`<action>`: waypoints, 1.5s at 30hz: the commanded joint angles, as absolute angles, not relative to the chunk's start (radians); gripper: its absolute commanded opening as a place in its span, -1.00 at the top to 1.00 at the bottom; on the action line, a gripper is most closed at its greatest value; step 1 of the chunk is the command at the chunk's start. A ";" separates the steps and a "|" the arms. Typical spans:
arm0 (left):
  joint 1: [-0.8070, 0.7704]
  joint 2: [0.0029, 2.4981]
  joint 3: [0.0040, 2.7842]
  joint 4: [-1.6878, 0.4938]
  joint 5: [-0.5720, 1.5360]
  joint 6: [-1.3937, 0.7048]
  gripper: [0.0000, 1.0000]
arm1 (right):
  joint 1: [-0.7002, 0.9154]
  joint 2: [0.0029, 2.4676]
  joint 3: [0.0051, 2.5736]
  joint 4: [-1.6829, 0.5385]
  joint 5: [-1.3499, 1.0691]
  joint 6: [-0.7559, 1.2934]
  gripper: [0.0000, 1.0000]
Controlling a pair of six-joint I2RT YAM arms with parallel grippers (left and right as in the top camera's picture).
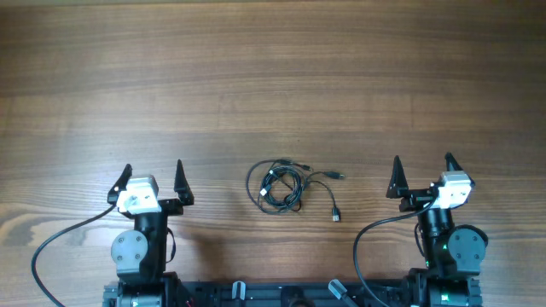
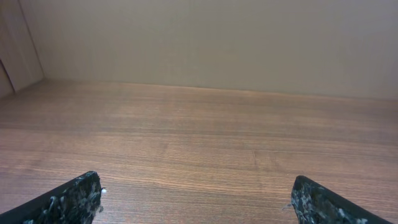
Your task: Untangle cables
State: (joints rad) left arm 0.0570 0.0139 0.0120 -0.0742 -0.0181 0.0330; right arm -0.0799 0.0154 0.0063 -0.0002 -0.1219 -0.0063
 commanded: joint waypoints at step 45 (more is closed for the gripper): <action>0.047 0.009 0.010 0.115 0.882 -0.593 -1.00 | -0.076 0.009 0.006 0.099 -0.478 0.382 -1.00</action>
